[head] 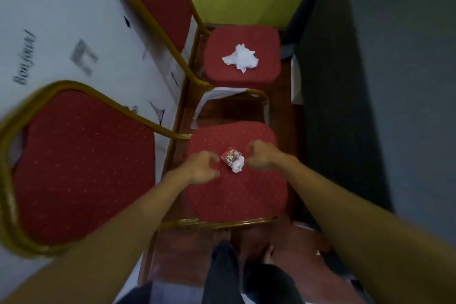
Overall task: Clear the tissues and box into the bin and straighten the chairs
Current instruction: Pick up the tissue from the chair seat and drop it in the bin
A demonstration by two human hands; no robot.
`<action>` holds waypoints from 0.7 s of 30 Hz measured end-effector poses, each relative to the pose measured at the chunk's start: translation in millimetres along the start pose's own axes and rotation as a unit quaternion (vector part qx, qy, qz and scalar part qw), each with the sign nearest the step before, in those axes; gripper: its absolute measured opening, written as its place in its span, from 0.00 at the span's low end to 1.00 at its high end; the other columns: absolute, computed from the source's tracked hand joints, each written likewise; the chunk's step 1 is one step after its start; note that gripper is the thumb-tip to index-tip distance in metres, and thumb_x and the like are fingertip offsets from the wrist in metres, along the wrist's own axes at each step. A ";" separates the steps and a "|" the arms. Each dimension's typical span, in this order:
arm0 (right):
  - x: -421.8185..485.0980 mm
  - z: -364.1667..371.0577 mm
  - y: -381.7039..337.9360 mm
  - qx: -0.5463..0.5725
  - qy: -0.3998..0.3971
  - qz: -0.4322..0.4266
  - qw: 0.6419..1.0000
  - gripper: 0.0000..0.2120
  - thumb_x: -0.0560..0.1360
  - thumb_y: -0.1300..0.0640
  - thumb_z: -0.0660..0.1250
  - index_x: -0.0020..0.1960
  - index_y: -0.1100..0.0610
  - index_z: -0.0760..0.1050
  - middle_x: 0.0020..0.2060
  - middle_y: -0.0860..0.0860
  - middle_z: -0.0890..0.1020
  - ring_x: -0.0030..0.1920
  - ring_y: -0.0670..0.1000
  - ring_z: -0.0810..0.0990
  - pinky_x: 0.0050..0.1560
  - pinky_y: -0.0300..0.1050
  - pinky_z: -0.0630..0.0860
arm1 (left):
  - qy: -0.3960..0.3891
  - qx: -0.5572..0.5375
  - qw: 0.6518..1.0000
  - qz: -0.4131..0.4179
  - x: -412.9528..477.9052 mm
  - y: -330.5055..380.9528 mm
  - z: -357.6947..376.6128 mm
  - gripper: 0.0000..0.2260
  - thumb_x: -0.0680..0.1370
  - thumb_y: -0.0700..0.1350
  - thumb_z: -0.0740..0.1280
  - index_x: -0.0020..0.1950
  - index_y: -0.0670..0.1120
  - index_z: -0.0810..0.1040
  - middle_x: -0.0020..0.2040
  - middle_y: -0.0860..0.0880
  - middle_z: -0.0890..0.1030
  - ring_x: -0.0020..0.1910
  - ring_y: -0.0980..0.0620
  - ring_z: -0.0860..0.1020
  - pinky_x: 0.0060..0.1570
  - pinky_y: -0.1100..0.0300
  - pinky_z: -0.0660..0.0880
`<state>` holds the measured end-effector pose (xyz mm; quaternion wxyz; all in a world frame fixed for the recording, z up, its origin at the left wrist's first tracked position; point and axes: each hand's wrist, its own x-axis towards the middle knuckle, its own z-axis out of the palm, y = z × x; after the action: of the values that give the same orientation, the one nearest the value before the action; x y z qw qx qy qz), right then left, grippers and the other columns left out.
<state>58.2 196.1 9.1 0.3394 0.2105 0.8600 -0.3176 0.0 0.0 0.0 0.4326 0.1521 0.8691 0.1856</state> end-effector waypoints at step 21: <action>170.2 152.5 66.8 0.298 0.207 0.043 0.931 0.15 0.73 0.56 0.72 0.59 0.54 0.77 0.52 0.55 0.82 0.55 0.57 0.78 0.48 0.52 0.78 | 0.122 -0.075 0.983 0.117 182.8 -53.2 102.9 0.20 0.82 0.41 0.63 0.71 0.58 0.75 0.57 0.51 0.86 0.53 0.50 0.84 0.52 0.61 0.79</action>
<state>49.5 163.4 -226.5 0.0890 0.3997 0.7673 -0.4936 -28.3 50.3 -208.6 0.3091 0.1960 0.8752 0.3163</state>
